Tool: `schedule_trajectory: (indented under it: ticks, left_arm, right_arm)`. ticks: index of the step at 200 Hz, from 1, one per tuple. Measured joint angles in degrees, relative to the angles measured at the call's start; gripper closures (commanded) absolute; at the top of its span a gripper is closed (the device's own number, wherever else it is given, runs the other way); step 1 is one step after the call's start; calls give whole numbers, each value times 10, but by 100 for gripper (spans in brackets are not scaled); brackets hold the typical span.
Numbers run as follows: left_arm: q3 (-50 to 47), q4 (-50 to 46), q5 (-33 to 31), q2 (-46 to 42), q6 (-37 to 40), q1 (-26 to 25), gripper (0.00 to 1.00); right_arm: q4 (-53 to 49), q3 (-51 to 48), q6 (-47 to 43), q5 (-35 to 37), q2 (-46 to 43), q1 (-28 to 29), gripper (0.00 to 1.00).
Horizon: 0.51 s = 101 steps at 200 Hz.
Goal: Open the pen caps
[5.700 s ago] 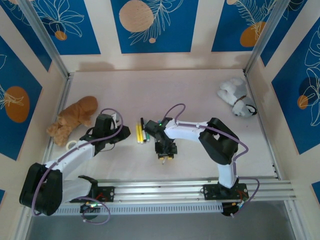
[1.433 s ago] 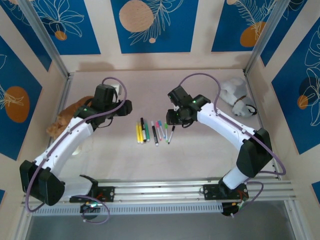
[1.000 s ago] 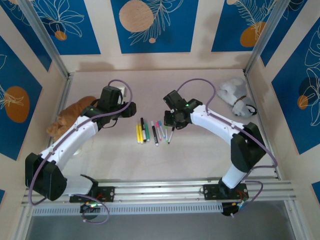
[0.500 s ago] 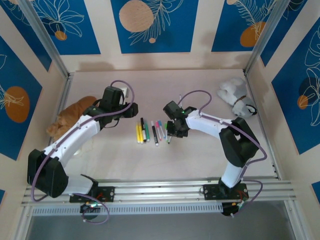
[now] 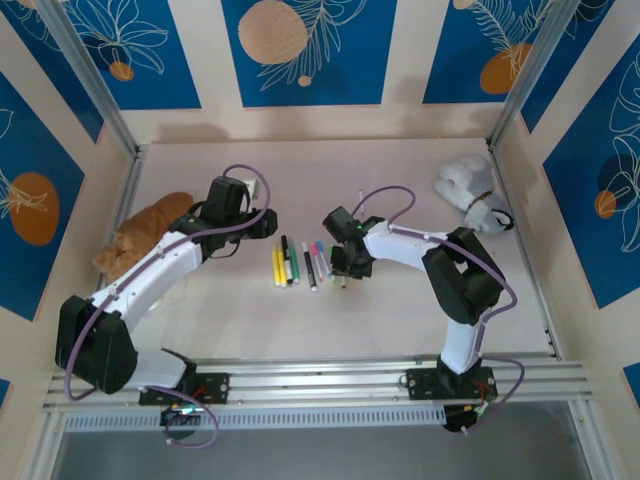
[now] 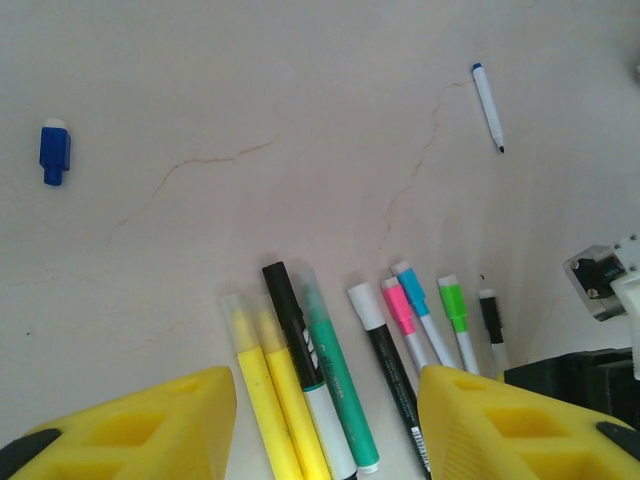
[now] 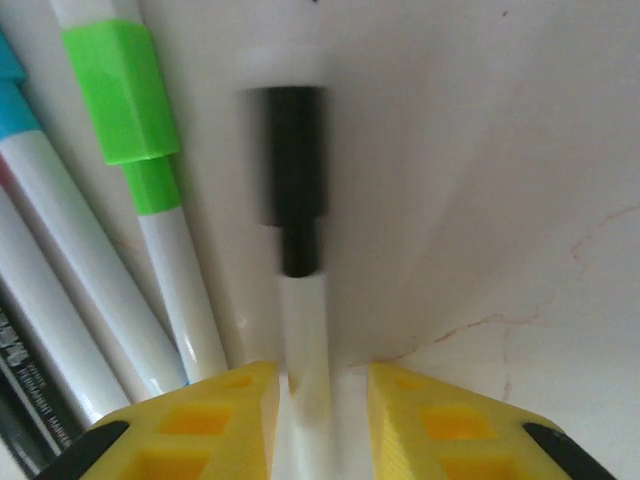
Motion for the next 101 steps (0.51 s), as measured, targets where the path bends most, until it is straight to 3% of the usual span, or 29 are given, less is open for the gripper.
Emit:
schedule_trajectory:
  ticks: [51, 101]
  left_arm:
    - [-6, 11, 0, 8, -4, 0, 50]
    - [-16, 17, 7, 13, -7, 0, 51]
  right_arm:
    - [-12, 10, 2, 9, 7, 5, 73]
    - [-18, 9, 5, 26, 8, 9, 88]
